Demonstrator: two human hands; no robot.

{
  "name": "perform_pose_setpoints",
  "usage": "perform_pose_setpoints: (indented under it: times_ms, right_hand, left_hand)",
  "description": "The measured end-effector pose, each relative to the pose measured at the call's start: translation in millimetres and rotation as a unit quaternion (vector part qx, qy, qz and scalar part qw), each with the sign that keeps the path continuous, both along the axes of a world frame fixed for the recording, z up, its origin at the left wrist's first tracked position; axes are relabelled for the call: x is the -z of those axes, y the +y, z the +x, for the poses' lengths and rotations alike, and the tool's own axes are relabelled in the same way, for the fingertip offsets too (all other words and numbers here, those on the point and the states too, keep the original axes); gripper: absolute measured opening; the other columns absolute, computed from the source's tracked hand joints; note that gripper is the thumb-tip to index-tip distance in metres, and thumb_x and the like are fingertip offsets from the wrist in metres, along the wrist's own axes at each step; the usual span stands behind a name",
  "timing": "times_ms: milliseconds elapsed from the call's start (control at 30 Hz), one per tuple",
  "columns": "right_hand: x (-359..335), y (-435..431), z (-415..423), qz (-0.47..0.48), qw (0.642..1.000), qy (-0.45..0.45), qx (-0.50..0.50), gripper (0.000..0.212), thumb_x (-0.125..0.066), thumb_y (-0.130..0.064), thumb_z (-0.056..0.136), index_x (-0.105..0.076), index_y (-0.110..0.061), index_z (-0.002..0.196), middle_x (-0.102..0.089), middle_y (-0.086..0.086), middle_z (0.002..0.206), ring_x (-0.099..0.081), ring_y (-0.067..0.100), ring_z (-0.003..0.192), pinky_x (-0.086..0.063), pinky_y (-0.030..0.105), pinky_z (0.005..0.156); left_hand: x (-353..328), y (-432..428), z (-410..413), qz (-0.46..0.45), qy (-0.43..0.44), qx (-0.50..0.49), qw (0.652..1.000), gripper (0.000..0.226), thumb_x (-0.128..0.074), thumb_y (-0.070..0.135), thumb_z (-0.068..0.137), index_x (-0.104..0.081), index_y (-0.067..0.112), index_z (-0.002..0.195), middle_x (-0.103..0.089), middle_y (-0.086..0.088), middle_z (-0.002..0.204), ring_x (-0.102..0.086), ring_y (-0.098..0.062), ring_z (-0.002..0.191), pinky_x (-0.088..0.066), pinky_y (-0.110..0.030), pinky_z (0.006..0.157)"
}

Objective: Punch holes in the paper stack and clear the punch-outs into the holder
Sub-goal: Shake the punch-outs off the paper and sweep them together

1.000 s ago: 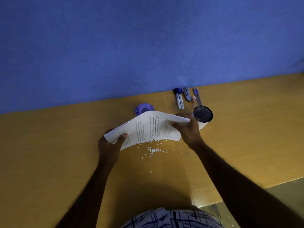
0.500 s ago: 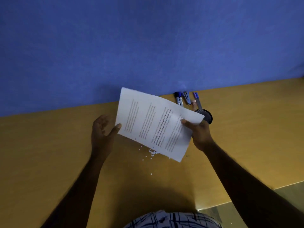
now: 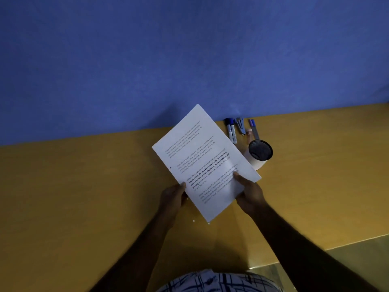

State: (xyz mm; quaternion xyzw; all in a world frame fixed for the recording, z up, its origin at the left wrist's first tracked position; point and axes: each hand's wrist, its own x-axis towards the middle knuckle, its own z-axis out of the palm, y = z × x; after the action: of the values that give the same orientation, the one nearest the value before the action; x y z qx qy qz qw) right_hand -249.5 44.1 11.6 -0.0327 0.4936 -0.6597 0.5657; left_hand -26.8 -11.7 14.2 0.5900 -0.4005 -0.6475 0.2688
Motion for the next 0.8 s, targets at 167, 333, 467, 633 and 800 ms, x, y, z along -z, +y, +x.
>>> perform_pose_setpoints:
  times_ms: [167,333,467,633,800]
  right_hand:
    - [3,5,7,0.009,0.999,-0.048,0.002,0.054,-0.066,-0.004,0.086,-0.048,-0.004,0.137,-0.058,0.019,0.134,-0.054,0.039,0.124,-0.047,0.058,0.099]
    - [5,16,12,0.025,0.998,-0.028,-0.049,0.045,-0.064,0.0,0.086,-0.055,-0.003,0.13,-0.065,0.013,0.128,-0.06,0.035,0.118,-0.048,0.051,0.1]
    - [1,21,12,0.018,0.993,0.006,-0.113,0.043,-0.059,-0.011,0.091,-0.053,-0.001,0.132,-0.064,0.014,0.129,-0.059,0.035,0.119,-0.051,0.046,0.099]
    - [-8,11,20,0.057,0.967,0.118,-0.219,0.036,-0.048,-0.029,0.098,-0.067,-0.005,0.118,-0.069,0.015,0.116,-0.065,0.033,0.105,-0.052,0.045,0.088]
    - [3,-20,64,0.078,0.923,0.249,-0.282,0.024,-0.058,-0.017,0.095,-0.066,0.003,0.107,-0.07,0.02,0.11,-0.068,0.035,0.099,-0.054,0.052,0.086]
  left_hand:
    - [3,-5,2,-0.035,-0.044,-0.008,0.998,0.019,-0.063,0.021,0.091,-0.072,0.006,0.093,-0.074,-0.01,0.089,-0.07,-0.022,0.078,-0.057,-0.03,0.065]
    - [5,-13,19,-0.115,-0.12,0.003,0.986,0.018,-0.067,0.025,0.087,-0.074,0.009,0.089,-0.074,-0.002,0.082,-0.071,-0.022,0.08,-0.059,-0.043,0.075]
    - [-2,-17,40,-0.142,-0.124,0.006,0.982,0.014,-0.065,0.021,0.089,-0.074,0.01,0.09,-0.074,-0.002,0.082,-0.07,-0.017,0.074,-0.057,-0.037,0.068]
    - [-9,-21,84,-0.153,-0.121,0.043,0.98,0.011,-0.064,0.019,0.09,-0.074,0.015,0.092,-0.075,-0.001,0.084,-0.071,-0.024,0.08,-0.059,-0.039,0.074]
    - [-9,-21,128,-0.153,-0.158,0.037,0.975,0.011,-0.064,0.017,0.09,-0.071,0.025,0.086,-0.073,0.004,0.088,-0.069,-0.02,0.084,-0.057,-0.04,0.078]
